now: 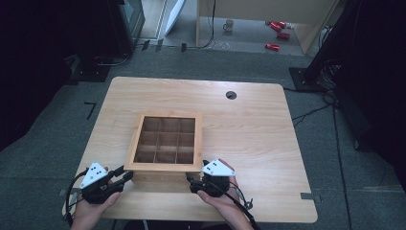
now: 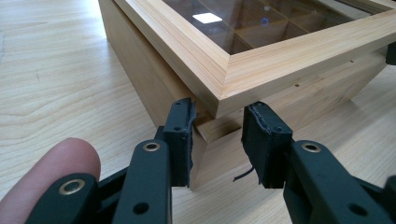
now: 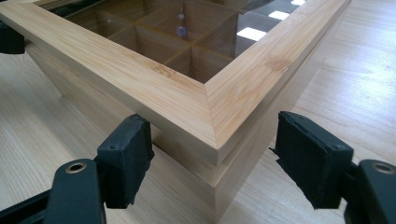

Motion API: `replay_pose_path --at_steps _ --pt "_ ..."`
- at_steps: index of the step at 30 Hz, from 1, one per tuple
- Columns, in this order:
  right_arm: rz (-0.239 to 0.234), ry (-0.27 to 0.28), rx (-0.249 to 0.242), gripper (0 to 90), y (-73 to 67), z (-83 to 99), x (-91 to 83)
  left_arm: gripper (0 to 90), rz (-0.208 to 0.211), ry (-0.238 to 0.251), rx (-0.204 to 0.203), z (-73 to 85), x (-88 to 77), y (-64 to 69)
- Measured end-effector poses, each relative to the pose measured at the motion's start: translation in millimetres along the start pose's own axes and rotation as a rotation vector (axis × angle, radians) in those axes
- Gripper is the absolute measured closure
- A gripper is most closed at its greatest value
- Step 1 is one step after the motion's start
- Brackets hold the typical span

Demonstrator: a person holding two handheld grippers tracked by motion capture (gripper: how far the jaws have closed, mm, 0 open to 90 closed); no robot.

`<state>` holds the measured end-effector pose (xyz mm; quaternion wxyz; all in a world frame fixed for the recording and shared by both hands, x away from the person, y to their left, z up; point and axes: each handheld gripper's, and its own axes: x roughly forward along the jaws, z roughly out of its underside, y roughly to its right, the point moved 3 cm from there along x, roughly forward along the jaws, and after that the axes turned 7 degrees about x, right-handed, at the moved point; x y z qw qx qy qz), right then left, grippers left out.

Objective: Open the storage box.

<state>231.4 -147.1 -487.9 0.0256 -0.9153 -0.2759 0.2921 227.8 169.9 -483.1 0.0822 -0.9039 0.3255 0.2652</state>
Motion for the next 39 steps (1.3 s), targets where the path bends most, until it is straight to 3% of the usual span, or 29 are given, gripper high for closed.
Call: replay_pose_path --at_steps 6,12,16,23,30,32,39 --pt "-0.009 0.011 -0.001 28.7 -0.5 -4.2 -2.1 47.9 -0.016 -0.038 0.007 10.5 -0.8 -4.3" --pt "-0.018 0.028 -0.005 28.6 -0.5 -10.7 -5.5 38.2 -0.024 -0.074 -0.025 25.9 -3.6 -15.1" --pt "-0.022 0.037 -0.005 28.6 -0.9 -16.0 -7.9 32.0 -0.024 -0.125 -0.069 38.1 1.4 -23.6" --pt "-0.022 0.067 -0.017 28.2 -1.5 -29.8 -12.8 20.2 -0.084 -0.238 -0.058 49.0 13.3 -26.3" --pt "-0.008 0.103 -0.046 25.2 -0.7 -49.3 -17.8 18.5 -0.139 -0.246 -0.043 51.1 13.0 -26.9" --pt "-0.003 0.121 -0.056 24.8 -0.4 -56.1 -19.6 18.5 -0.196 -0.259 -0.009 53.0 13.8 -26.1" --pt "0.023 0.16 -0.086 19.6 4.1 -82.7 -21.8 15.4 -0.216 -0.233 -0.016 54.5 16.5 -26.6"
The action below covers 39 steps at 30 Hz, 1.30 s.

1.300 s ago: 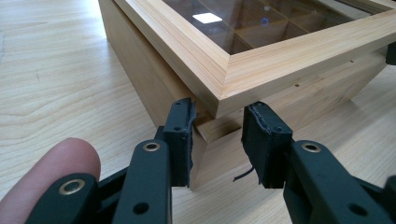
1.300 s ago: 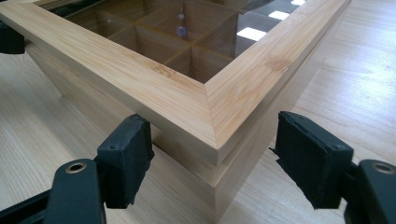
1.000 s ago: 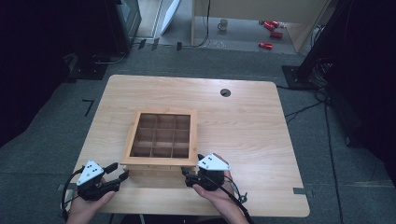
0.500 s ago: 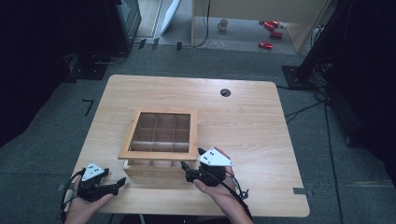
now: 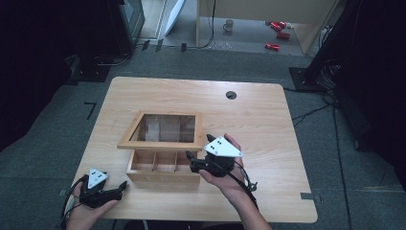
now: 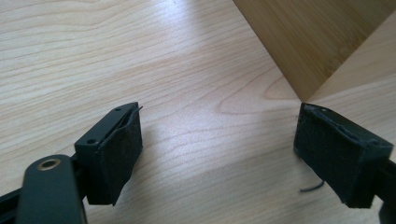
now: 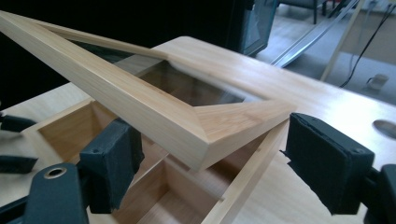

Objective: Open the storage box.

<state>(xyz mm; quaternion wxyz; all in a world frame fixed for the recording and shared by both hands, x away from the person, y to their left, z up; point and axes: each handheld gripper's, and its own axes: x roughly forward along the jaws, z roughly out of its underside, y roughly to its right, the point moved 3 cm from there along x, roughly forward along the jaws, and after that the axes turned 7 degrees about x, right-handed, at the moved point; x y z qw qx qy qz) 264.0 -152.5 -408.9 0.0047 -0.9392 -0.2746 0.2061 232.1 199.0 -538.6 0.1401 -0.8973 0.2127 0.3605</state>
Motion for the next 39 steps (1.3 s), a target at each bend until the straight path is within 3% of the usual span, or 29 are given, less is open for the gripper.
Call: replay_pose_path --at_steps 11,15,20,22,25,28,35,39 --pt "0.017 0.047 -0.061 19.1 11.0 -30.2 7.4 15.4 0.003 0.009 0.007 -0.4 1.1 1.1" --pt "-0.011 0.074 -0.058 22.8 16.5 -40.0 10.5 15.4 0.005 0.011 0.007 -0.7 1.5 1.5" --pt "-0.048 0.093 -0.109 31.5 19.1 -47.5 16.5 15.5 0.005 0.01 0.007 -1.2 1.8 2.0" --pt "-0.041 0.089 -0.132 33.1 19.8 -49.1 21.2 15.5 0.005 0.011 0.008 -1.5 2.0 2.6" --pt "-0.056 0.093 -0.133 37.4 21.7 -51.3 24.9 15.5 0.009 0.011 0.013 -1.7 2.1 3.2" --pt "-0.087 0.119 -0.097 46.5 26.2 -57.2 30.4 15.5 0.011 0.012 0.014 -1.7 2.3 3.4" --pt "-0.161 0.121 -0.111 52.4 40.5 -66.6 35.4 15.5 0.013 0.015 0.017 -2.1 2.8 4.1" --pt "-0.167 0.126 -0.126 54.4 45.7 -71.9 38.4 15.5 0.017 0.014 0.022 -2.2 2.9 4.2"
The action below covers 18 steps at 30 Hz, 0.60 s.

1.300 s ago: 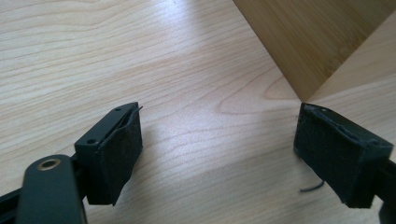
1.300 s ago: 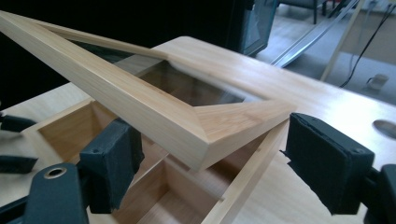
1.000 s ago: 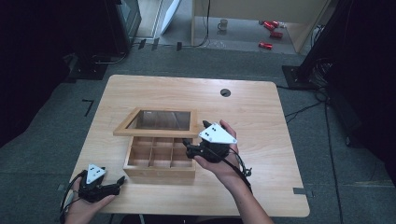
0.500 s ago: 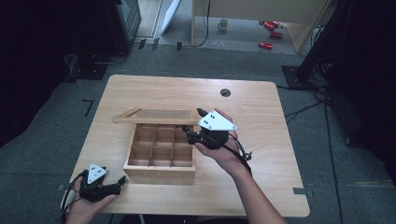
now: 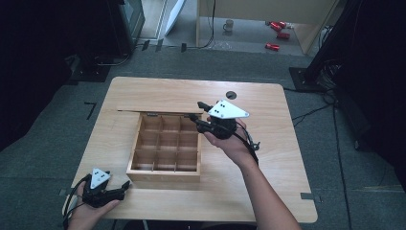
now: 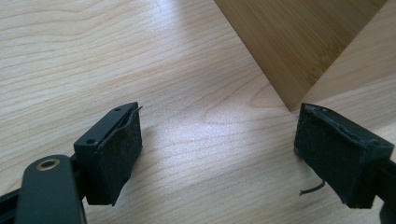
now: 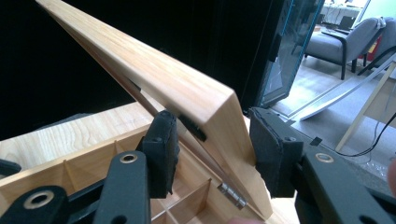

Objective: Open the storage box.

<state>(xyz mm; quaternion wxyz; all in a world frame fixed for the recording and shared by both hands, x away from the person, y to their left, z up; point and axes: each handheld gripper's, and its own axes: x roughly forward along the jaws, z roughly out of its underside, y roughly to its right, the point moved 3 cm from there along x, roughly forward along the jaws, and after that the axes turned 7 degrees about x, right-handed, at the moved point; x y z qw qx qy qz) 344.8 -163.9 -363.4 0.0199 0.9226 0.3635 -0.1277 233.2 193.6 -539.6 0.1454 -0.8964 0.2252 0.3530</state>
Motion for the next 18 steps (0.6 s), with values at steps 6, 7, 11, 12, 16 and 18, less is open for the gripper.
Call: replay_pose_path --at_steps 6,7,11,12,16,18 --pt "-0.006 0.007 0.027 55.7 9.4 -7.7 5.4 15.5 0.002 0.003 0.002 0.3 0.1 -0.1" --pt "-0.007 0.008 0.031 55.9 10.8 -9.0 6.3 15.5 0.002 0.004 0.002 0.3 0.1 -0.1" --pt "0.001 0.009 0.048 56.8 15.9 -13.8 9.8 15.6 0.006 0.006 0.003 0.9 -0.3 -0.2" --pt "0.005 0.009 0.051 57.0 17.3 -15.1 10.7 15.6 0.006 0.008 0.002 1.2 -0.4 -0.2" --pt "0.016 0.016 0.075 58.0 23.0 -19.0 14.3 15.6 0.001 0.013 -0.002 2.2 -0.8 -0.8" --pt "0.022 0.021 0.089 58.4 26.0 -20.7 16.4 15.6 -0.001 0.014 -0.004 2.3 -0.9 -0.9"
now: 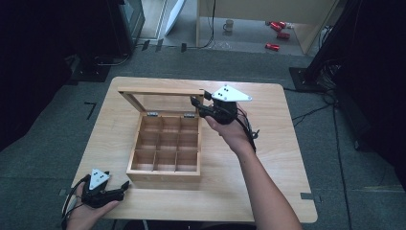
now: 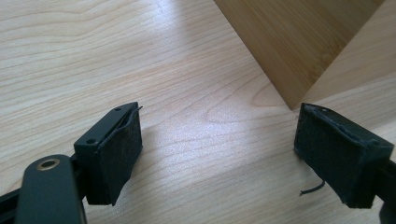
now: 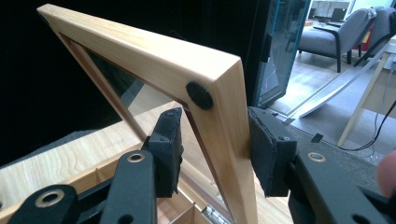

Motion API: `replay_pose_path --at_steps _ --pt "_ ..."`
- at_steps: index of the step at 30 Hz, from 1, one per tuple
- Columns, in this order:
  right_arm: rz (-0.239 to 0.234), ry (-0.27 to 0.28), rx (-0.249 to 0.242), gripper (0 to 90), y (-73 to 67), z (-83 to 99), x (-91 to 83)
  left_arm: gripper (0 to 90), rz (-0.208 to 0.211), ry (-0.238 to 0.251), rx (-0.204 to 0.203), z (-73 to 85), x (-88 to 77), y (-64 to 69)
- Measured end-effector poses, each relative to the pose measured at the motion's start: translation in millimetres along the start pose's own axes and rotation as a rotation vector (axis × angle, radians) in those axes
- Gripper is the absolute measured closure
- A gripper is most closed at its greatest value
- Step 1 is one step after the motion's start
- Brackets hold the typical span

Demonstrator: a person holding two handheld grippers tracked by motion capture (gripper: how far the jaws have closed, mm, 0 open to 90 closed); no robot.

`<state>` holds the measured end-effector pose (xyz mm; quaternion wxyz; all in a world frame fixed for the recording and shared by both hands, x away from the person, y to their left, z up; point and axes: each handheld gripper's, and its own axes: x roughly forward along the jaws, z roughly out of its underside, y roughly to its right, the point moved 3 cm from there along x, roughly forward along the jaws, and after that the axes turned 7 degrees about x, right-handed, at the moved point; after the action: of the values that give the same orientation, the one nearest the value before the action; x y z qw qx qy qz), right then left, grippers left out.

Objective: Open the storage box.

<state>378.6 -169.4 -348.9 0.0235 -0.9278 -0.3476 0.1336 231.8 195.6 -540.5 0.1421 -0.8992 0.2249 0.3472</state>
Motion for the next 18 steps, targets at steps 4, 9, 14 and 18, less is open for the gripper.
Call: replay_pose_path --at_steps 4,9,14,18 --pt "0.017 0.008 0.022 59.6 5.7 -4.3 5.3 15.7 -0.014 0.001 -0.014 1.5 -0.9 -3.6" --pt "0.059 0.024 0.043 62.7 12.1 -8.6 11.9 16.3 -0.064 -0.006 -0.065 4.7 -3.1 -14.8" --pt "0.082 0.03 0.061 65.9 20.2 -12.4 17.3 16.2 -0.066 -0.009 -0.063 4.7 -3.2 -15.2" --pt "0.095 0.031 0.064 66.6 24.7 -15.3 22.9 16.1 -0.065 -0.01 -0.062 4.6 -3.2 -15.4"
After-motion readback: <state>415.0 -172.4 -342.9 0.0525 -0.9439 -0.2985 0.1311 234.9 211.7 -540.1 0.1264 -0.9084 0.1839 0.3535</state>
